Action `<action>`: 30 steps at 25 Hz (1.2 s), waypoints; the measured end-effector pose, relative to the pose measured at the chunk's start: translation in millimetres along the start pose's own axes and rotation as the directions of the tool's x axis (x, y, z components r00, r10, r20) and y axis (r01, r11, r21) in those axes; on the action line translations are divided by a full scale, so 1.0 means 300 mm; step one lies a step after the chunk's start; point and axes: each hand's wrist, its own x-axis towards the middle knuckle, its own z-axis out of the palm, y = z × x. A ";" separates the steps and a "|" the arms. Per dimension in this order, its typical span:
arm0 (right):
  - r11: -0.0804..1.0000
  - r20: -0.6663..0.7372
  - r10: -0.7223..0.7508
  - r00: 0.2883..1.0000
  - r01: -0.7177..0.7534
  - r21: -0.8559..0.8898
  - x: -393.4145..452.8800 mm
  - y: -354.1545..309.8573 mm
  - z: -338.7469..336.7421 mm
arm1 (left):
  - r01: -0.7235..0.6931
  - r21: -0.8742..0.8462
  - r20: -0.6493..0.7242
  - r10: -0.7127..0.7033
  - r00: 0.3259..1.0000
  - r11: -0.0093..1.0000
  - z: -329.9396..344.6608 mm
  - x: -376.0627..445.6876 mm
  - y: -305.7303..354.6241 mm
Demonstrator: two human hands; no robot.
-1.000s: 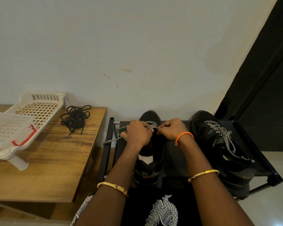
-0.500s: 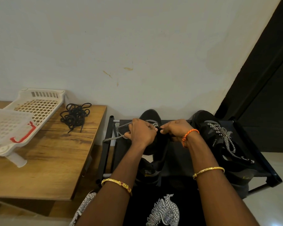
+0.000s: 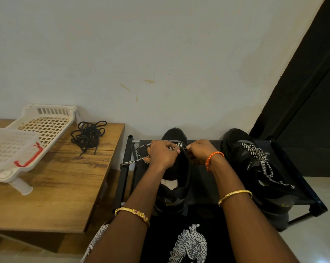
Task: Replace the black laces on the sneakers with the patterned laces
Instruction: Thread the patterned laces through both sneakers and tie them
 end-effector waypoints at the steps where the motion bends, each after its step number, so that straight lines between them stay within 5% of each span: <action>1: 0.999 -0.025 0.023 0.999 -0.022 0.047 0.001 -0.003 -0.004 | 0.000 -0.026 -0.012 0.000 1.000 1.000 -0.003 0.000 -0.003; 7: 0.885 -0.300 0.129 0.945 0.027 0.464 0.007 0.004 -0.131 | 0.001 -0.147 -0.073 -0.012 0.997 0.989 -0.013 0.003 -0.016; 11: 0.768 -0.526 0.204 0.826 0.199 0.609 -0.039 0.029 -0.225 | -0.007 -0.167 -0.094 -0.009 0.995 0.986 -0.019 -0.004 -0.016; 13: 0.840 -0.692 0.200 0.694 0.242 0.485 -0.036 0.055 -0.246 | -0.005 -0.113 -0.104 -0.007 0.995 0.994 -0.033 -0.019 -0.017; 15: 0.969 -0.807 0.016 0.590 0.189 0.157 -0.018 0.079 -0.237 | 0.016 -0.015 -0.071 -0.017 0.997 1.000 -0.052 -0.039 -0.025; 16: 0.984 -0.780 -0.116 0.615 0.181 -0.003 -0.016 0.079 -0.213 | 0.031 0.007 -0.045 -0.030 0.999 0.999 -0.061 -0.043 -0.031; 18: 0.943 -0.536 -0.332 0.777 0.259 -0.208 -0.006 0.074 -0.138 | 0.045 -0.045 -0.005 -0.045 0.999 0.998 -0.081 -0.038 -0.051; 20: 0.880 -0.170 -0.393 0.904 0.315 -0.356 -0.009 0.063 -0.050 | 0.060 -0.105 -0.016 -0.062 0.998 0.993 -0.103 -0.024 -0.074; 22: 0.839 -0.010 -0.347 0.938 0.306 -0.451 -0.004 0.062 0.005 | 0.046 -0.088 -0.027 -0.049 0.998 0.995 -0.117 -0.007 -0.100; 30: 0.875 -0.245 -0.344 0.906 0.215 -0.434 -0.013 0.086 -0.085 | -0.063 -0.001 -0.044 0.063 0.997 0.998 -0.102 0.006 -0.136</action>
